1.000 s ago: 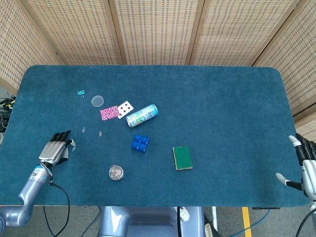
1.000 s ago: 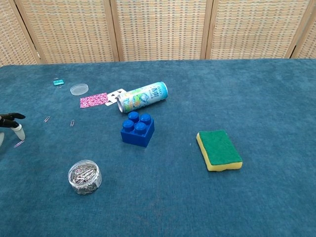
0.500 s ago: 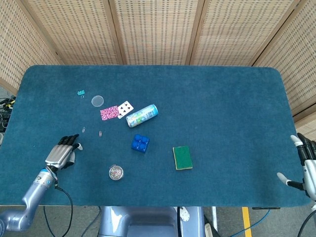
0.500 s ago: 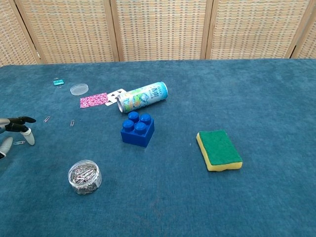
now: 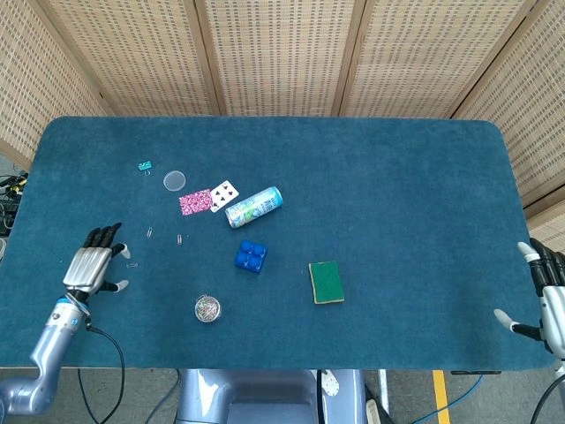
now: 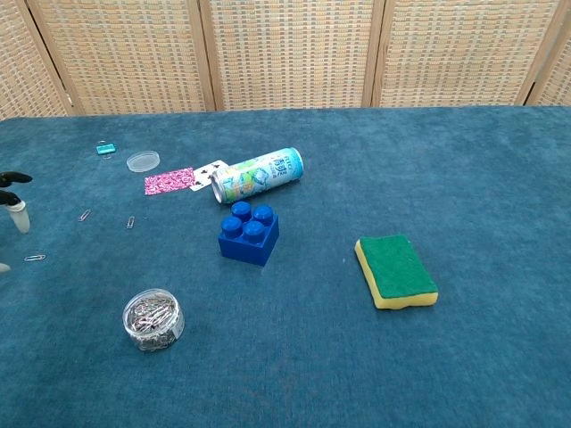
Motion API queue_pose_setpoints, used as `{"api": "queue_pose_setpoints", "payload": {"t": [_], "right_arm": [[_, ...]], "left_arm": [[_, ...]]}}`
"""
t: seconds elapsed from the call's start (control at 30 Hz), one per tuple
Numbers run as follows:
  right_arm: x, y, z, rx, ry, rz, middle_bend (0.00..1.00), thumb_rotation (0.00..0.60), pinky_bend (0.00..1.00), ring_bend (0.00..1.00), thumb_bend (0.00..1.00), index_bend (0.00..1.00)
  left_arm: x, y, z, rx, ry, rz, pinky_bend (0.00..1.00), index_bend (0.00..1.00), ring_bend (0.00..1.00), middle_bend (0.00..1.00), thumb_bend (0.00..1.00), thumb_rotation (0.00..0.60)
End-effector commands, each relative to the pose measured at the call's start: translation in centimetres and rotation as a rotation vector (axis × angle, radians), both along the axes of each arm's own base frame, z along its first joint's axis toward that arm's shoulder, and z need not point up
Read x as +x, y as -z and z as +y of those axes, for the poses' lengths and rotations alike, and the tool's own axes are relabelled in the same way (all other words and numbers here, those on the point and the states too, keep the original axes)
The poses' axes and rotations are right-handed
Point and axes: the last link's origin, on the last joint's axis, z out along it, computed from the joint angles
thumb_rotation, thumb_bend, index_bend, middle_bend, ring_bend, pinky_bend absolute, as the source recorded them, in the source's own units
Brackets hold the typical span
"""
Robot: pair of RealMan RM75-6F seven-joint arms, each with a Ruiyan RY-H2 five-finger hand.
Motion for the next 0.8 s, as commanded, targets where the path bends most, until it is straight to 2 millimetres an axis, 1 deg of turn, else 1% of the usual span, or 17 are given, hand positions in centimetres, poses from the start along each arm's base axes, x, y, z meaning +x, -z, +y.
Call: {"api": "queue_pose_setpoints", "payload": {"t": [0.03, 0.1, 0.3, 0.53, 0.8], "right_arm": [[0.0, 0.0, 0.0, 0.001, 0.001, 0.001, 0.00, 0.600, 0.00, 0.00, 0.00, 0.00], [0.0, 0.1, -0.1, 0.003, 0.002, 0.001, 0.00, 0.600, 0.00, 0.00, 0.00, 0.00], [0.0, 0.2, -0.1, 0.007, 0.004, 0.002, 0.00, 0.600, 0.00, 0.00, 0.00, 0.00], [0.0, 0.2, -0.1, 0.005, 0.004, 0.001, 0.00, 0.600, 0.00, 0.00, 0.00, 0.00], [-0.1, 0.1, -0.1, 0.006, 0.004, 0.001, 0.00, 0.600, 0.00, 0.00, 0.00, 0.00]], "left_arm": [[-0.4, 0.2, 0.6, 0.003, -0.029, 0.000, 0.00, 0.43, 0.00, 0.00, 0.24, 0.600], [-0.4, 0.3, 0.8, 0.003, -0.039, -0.005, 0.00, 0.44, 0.00, 0.00, 0.28, 0.600], [-0.4, 0.4, 1.6, 0.010, -0.065, -0.015, 0.00, 0.45, 0.00, 0.00, 0.36, 0.600], [0.2, 0.6, 2.0, -0.001, -0.072, -0.018, 0.00, 0.47, 0.00, 0.00, 0.38, 0.600], [0.2, 1.3, 2.0, -0.019, -0.098, -0.001, 0.00, 0.49, 0.00, 0.00, 0.38, 0.600]]}}
